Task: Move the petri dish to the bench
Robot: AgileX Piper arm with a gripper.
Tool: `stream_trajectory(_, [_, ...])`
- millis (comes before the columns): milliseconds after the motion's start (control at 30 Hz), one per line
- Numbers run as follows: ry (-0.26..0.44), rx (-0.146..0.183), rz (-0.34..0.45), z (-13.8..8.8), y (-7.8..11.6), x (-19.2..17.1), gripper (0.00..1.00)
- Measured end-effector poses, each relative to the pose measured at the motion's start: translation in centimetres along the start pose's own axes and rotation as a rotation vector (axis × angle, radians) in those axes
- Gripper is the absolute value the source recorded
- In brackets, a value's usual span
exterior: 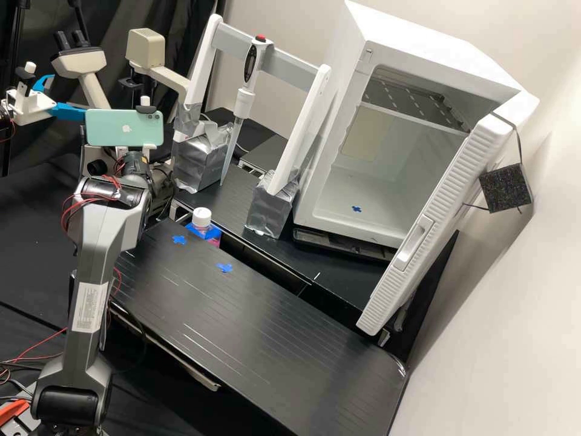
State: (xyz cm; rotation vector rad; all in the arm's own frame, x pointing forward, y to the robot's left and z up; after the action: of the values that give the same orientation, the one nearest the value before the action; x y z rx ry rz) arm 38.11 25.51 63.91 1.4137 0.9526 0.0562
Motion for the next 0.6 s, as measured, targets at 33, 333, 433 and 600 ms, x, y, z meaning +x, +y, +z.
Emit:
stream_trajectory(33, [-0.002, 0.003, -0.002, 0.0, -0.1, 0.1, 1.0])
stream_trajectory(333, [-0.04, 0.045, 0.014, 0.7, -0.4, 1.1, 1.0])
stream_trajectory(433, [-0.06, 0.041, 0.016, 1.0, -0.6, 1.3, 1.0])
stream_trajectory(600, [-0.064, 0.026, 0.02, 1.0, -0.7, 1.3, 1.0])
